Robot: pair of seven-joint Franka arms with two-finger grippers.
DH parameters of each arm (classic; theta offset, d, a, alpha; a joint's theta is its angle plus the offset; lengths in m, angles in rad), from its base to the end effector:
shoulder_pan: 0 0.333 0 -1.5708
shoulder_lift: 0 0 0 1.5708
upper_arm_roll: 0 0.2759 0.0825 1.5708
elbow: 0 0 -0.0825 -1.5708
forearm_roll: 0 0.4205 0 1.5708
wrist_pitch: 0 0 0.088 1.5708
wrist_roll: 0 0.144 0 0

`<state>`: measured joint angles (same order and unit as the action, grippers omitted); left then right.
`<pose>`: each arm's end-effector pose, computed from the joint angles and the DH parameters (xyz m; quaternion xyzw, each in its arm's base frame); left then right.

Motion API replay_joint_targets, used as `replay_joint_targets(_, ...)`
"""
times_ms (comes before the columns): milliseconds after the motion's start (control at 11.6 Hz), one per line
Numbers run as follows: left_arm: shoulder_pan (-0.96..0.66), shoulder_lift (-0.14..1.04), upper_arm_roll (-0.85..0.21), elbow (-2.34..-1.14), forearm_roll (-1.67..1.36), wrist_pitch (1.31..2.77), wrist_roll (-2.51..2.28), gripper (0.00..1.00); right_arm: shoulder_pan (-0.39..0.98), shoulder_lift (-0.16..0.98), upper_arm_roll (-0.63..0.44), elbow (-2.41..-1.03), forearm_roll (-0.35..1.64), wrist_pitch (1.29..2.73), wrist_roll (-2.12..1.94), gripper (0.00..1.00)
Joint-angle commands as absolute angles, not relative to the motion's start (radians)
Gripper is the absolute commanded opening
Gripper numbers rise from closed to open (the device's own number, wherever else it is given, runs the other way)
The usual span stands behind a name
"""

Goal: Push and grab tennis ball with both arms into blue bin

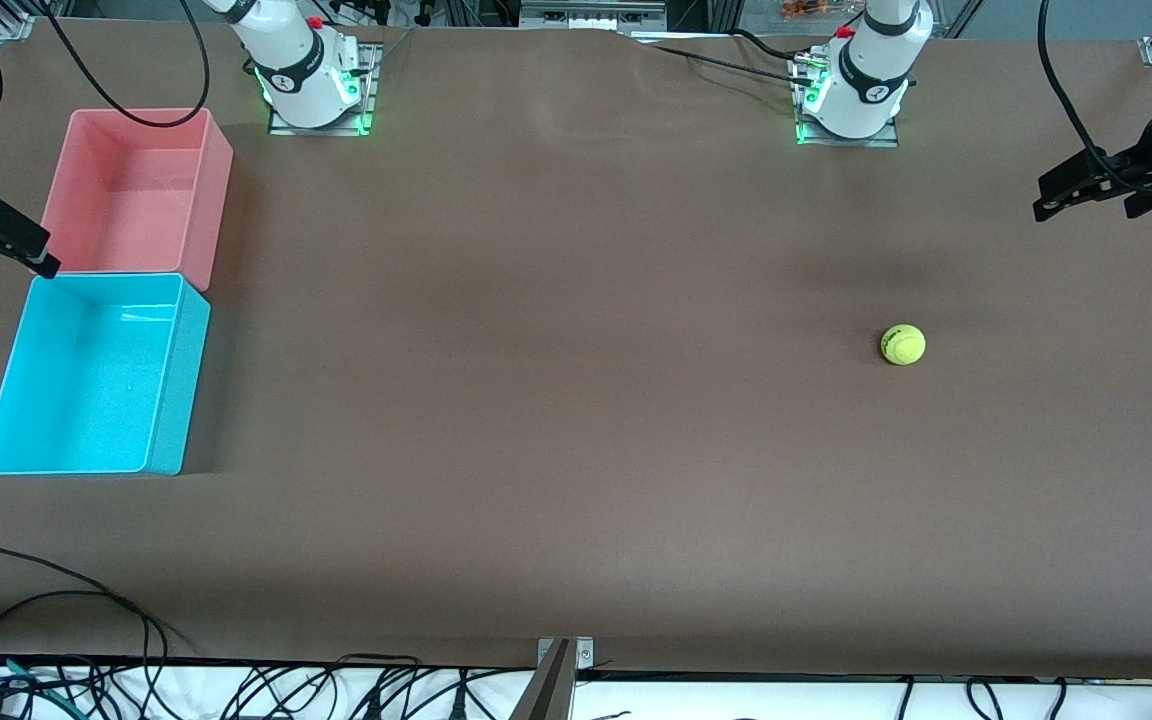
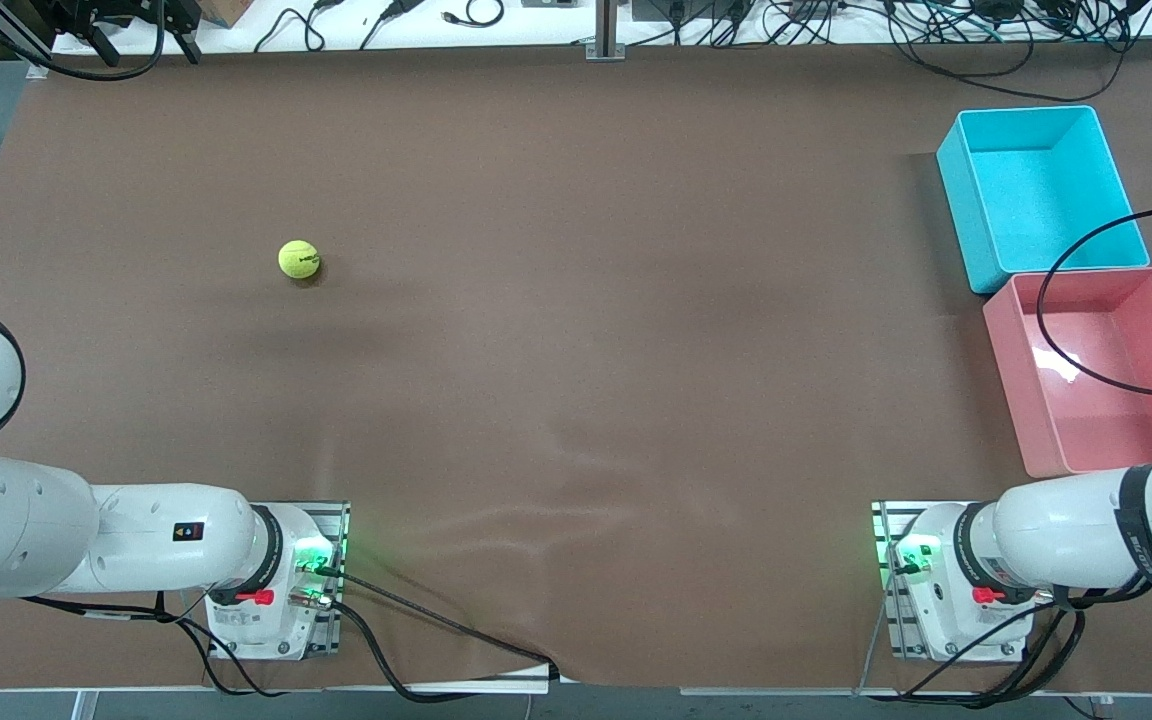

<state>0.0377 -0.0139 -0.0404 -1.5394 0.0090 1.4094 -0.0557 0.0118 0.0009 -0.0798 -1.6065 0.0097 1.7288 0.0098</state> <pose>0.5657 -0.0002 0.5583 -0.9979 -0.0269 0.0579 0.0065 0.6095 -0.0402 0.5436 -0.9974 0.0393 -0.0608 0.0030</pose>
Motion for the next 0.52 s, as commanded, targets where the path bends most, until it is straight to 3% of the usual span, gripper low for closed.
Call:
replay_joint_targets(0,0.044,0.003,-0.043,-1.502,0.0,1.384,-0.061,1.0,0.011,0.002,-0.081,-1.585,0.008,1.713,0.017,1.0)
replay_joint_targets(432,0.046,0.003,-0.04,-1.502,0.002,1.384,-0.06,1.0,0.009,0.002,-0.081,-1.585,0.008,1.715,0.018,1.0)
